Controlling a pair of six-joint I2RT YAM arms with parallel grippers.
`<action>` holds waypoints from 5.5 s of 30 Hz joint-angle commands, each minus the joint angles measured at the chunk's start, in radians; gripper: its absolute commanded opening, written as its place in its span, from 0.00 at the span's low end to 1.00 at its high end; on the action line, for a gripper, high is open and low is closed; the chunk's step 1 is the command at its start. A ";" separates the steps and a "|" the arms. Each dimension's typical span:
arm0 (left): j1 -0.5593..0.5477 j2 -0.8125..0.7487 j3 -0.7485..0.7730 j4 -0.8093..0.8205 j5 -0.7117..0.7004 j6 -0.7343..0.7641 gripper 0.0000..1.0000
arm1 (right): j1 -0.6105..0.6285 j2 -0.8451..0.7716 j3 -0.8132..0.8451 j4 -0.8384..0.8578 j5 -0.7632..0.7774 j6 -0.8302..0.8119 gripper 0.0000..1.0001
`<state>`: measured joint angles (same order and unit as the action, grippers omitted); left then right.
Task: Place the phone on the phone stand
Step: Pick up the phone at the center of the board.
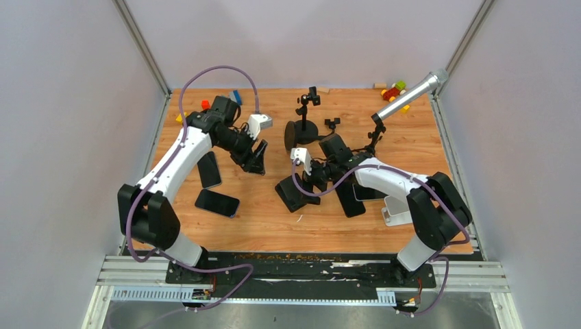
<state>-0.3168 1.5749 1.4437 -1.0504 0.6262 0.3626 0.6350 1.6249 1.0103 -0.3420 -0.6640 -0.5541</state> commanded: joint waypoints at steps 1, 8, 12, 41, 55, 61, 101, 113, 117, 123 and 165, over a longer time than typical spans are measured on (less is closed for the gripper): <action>-0.007 -0.101 -0.085 0.098 -0.022 -0.039 0.77 | 0.015 0.018 0.029 0.071 0.038 -0.003 0.86; -0.007 -0.193 -0.179 0.160 -0.074 -0.044 0.77 | 0.030 0.058 0.022 0.111 0.089 0.026 0.81; -0.007 -0.230 -0.218 0.170 -0.145 -0.032 0.77 | 0.038 0.071 0.018 0.125 0.119 0.036 0.80; 0.255 -0.148 -0.405 0.488 -0.754 -0.397 1.00 | 0.038 -0.299 0.046 -0.035 0.159 0.082 0.97; 0.312 0.084 -0.364 0.548 -0.704 -0.569 1.00 | 0.038 -0.287 0.002 -0.015 0.114 0.070 0.97; 0.312 0.133 -0.332 0.557 -0.704 -0.619 1.00 | 0.038 -0.284 -0.003 -0.015 0.104 0.058 0.97; 0.413 0.196 -0.417 0.649 -0.648 -0.704 0.82 | 0.041 -0.275 -0.020 -0.014 0.050 0.054 0.97; 0.412 0.187 -0.427 0.665 -0.611 -0.690 0.57 | 0.043 -0.273 -0.012 -0.015 0.061 0.059 0.97; 0.412 0.139 -0.432 0.678 -0.577 -0.670 0.44 | 0.043 -0.279 -0.001 -0.015 0.077 0.067 0.97; 0.401 0.079 -0.434 0.708 -0.532 -0.641 0.28 | 0.043 -0.285 0.034 -0.015 0.112 0.080 0.97; -0.024 -0.448 -0.515 0.609 -0.384 -0.238 0.17 | -0.018 0.244 0.646 0.041 -0.069 0.761 0.95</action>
<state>-0.3092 1.1923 0.9279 -0.4629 0.2028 0.0669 0.6182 1.8370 1.5906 -0.3389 -0.6388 0.1177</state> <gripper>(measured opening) 0.762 0.952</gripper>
